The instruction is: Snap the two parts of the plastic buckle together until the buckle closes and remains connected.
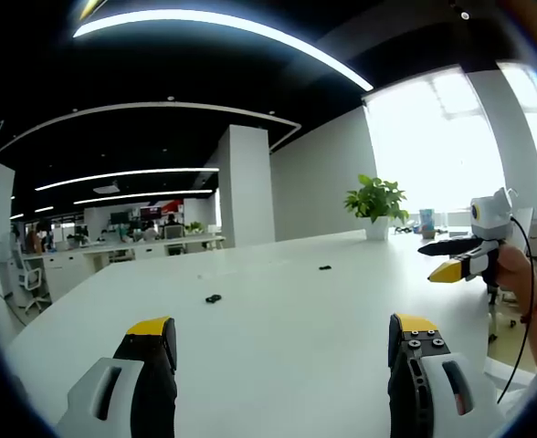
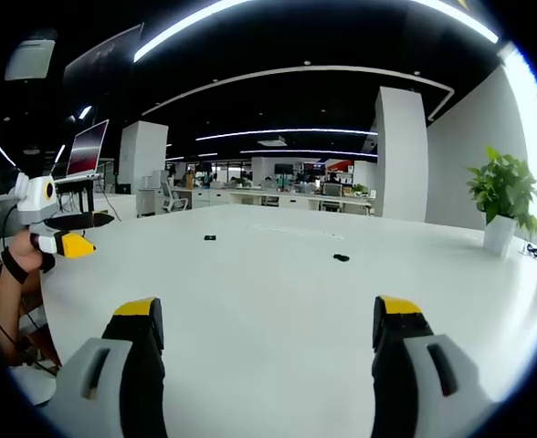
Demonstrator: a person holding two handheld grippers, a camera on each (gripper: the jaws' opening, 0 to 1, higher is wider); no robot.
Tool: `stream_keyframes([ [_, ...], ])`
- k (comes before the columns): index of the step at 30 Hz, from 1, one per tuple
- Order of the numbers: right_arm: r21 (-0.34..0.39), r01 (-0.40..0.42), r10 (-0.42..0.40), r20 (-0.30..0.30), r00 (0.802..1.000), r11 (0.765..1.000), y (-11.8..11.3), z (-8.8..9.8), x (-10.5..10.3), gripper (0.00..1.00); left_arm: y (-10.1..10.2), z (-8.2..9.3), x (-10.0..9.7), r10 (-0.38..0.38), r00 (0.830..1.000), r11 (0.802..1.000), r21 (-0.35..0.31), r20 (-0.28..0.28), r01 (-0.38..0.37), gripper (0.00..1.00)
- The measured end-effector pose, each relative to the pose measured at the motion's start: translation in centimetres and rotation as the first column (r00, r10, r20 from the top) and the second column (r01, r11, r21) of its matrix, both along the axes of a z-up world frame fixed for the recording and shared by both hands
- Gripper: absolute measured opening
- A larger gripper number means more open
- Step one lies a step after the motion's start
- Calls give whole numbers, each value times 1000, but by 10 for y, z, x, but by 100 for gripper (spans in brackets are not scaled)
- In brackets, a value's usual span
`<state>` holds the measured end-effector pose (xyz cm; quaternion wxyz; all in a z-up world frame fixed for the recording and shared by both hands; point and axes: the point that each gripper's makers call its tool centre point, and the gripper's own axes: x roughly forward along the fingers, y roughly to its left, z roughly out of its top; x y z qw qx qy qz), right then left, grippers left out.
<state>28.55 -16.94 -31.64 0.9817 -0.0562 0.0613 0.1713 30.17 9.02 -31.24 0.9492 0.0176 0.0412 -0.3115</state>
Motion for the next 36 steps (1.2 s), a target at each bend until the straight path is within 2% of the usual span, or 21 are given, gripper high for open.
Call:
stream_keyframes([
  [36,-10,22,-22,-10,1000,1000,-4,-3,-2,95,-9,-2,-2,-24,1000,1000,12,1,24,98],
])
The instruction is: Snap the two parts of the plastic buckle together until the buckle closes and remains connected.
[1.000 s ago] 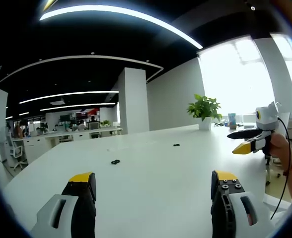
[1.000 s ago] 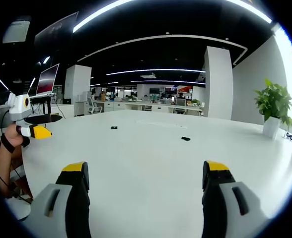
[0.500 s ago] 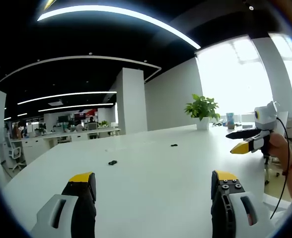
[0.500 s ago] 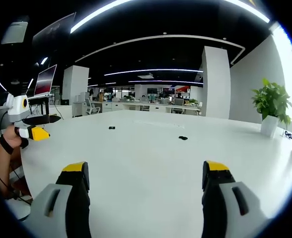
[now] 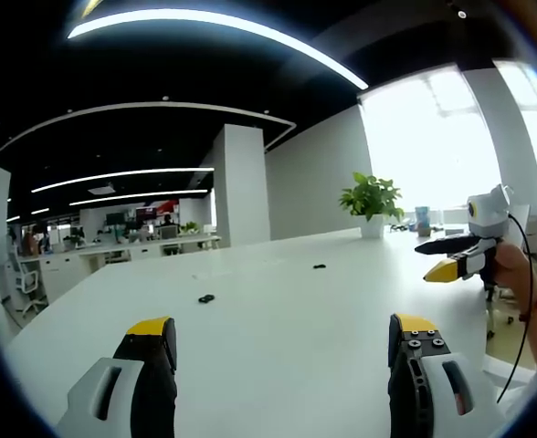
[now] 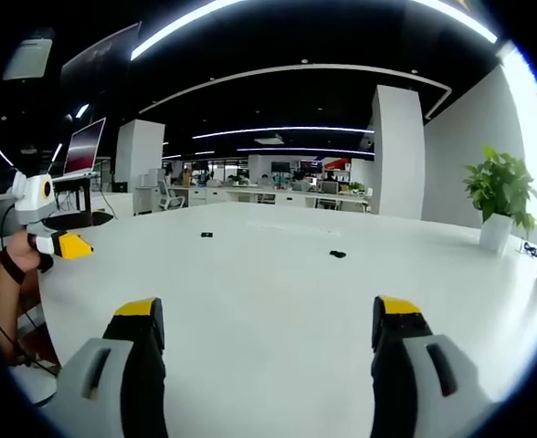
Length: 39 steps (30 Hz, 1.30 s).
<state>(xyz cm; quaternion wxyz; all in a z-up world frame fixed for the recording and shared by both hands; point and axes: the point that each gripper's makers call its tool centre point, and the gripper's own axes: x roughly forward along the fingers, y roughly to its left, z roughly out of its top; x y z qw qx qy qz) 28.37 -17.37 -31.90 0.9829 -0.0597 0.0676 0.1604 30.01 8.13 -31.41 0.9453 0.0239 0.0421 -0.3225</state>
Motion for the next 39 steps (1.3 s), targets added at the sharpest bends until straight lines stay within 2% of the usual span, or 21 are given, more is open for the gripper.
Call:
stream_keyframes([
  [8,8,4,-4,-4,1000,1000,-1,0,2,94,-2,5,1,-3,1000,1000,-4,17,3,99],
  [39,-40,-25,25,-4,1000,999,6,7,12,97,-7,1,10,-24,1000,999,22,-2,24,99],
])
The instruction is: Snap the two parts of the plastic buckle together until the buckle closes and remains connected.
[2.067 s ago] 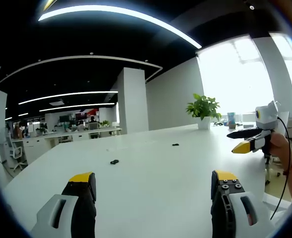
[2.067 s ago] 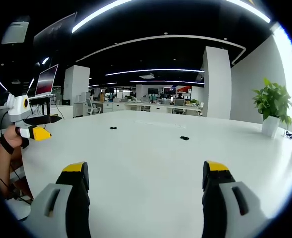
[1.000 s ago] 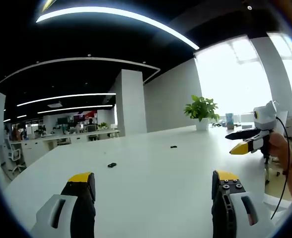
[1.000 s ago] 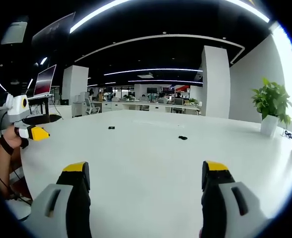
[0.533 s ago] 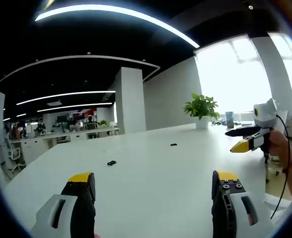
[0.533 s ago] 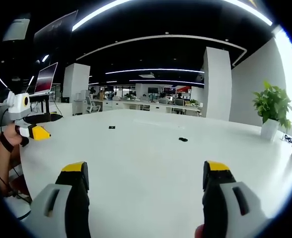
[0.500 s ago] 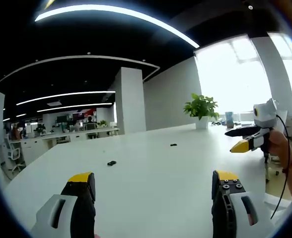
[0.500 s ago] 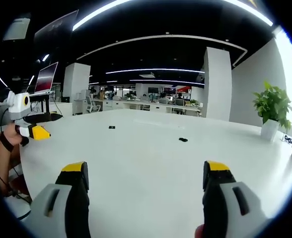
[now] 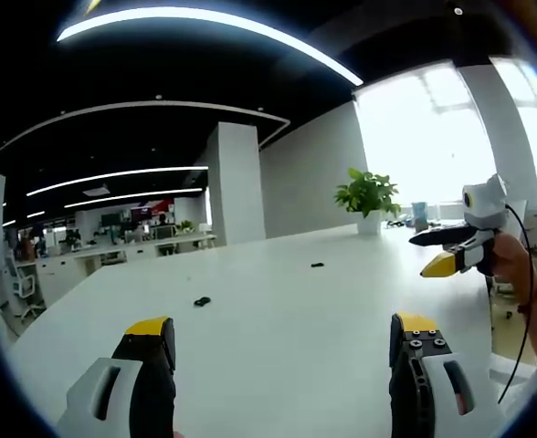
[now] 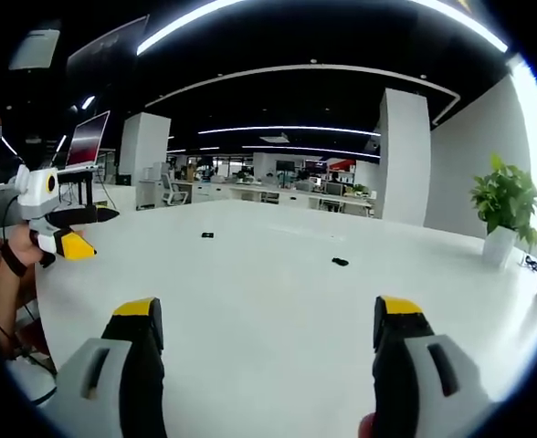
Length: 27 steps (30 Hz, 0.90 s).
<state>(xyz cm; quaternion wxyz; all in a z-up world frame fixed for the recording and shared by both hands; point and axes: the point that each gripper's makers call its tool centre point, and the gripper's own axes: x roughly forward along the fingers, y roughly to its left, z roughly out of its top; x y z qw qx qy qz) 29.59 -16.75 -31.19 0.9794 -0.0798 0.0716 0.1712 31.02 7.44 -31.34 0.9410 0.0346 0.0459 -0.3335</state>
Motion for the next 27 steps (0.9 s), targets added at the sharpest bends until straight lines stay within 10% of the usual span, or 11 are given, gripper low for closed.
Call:
stream_keyframes([
  [27,-7,-13,13,-7,1000,1000,-2,3,18,97,-7,5,14,-29,1000,999,19,11,29,99],
])
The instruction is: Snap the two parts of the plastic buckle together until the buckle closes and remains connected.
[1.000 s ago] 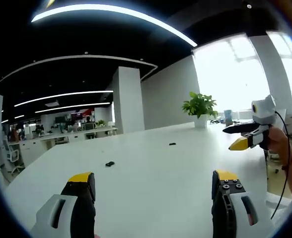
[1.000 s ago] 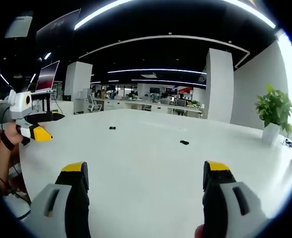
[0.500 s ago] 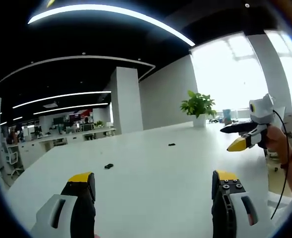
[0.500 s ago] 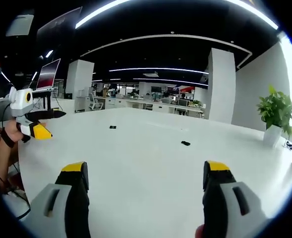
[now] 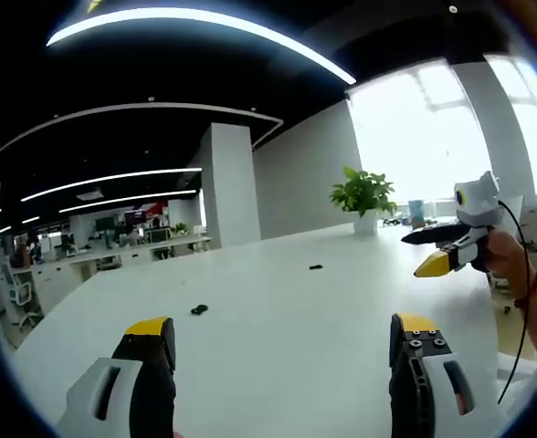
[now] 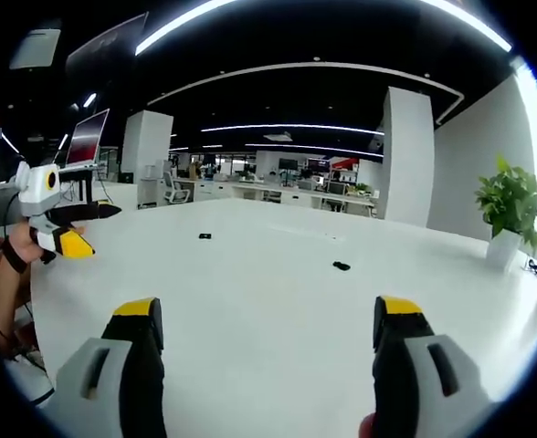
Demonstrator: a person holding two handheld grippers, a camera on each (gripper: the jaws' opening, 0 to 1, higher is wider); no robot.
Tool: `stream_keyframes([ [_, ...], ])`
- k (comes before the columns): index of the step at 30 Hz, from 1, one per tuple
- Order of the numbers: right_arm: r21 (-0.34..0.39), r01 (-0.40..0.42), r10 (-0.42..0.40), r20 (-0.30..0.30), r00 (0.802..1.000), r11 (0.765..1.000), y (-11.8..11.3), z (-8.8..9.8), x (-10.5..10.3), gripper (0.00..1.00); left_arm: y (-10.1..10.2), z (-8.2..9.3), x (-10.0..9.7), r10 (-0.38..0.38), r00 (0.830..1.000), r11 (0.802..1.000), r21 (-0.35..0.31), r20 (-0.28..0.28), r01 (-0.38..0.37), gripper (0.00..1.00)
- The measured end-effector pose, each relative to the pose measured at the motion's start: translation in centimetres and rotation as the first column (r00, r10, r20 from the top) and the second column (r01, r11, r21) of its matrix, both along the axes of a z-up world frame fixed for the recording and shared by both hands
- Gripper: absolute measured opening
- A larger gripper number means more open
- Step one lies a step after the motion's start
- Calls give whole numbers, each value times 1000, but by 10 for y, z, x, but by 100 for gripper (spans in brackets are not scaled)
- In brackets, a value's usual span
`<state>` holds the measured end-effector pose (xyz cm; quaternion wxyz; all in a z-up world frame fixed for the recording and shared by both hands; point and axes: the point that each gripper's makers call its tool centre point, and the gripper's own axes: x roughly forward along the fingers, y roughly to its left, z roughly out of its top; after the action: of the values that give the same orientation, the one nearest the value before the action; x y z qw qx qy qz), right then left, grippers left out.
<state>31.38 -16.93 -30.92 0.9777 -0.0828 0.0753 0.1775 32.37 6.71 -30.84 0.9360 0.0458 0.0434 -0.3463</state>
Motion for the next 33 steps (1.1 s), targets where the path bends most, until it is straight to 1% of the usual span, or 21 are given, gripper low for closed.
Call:
stream_keyframes([
  [4,-1,-2,2,-5,1000,1000,0,0,2,97,-1,0,4,-4,1000,1000,-1,-8,4,99],
  [7,-5,-4,4,-10,1000,1000,-1,-1,4,97,1,1,8,8,1000,1000,-11,-8,-8,96],
  [10,-11,-6,6,-11,1000,1000,-1,0,5,97,3,3,12,16,1000,999,-29,-4,-16,98],
  [14,-13,-6,6,-11,1000,1000,0,1,8,97,5,5,16,21,1000,999,-31,-1,-21,98],
  [17,-14,-10,10,-14,1000,1000,2,0,10,97,6,2,19,14,1000,999,-33,-16,-15,98],
  [20,-20,-13,13,-18,1000,1000,3,0,14,97,6,1,21,15,1000,999,-29,-25,-15,98],
  [24,-26,-14,13,-30,999,1000,2,-3,17,97,6,4,23,8,1000,999,-31,-27,-9,98],
  [30,-25,-12,12,-35,999,1000,-1,-2,22,97,3,11,28,6,1000,1000,-15,-15,-6,98],
  [33,-29,-12,11,-34,999,1000,-1,-1,24,97,1,12,30,3,1000,1000,-11,-13,-3,98],
])
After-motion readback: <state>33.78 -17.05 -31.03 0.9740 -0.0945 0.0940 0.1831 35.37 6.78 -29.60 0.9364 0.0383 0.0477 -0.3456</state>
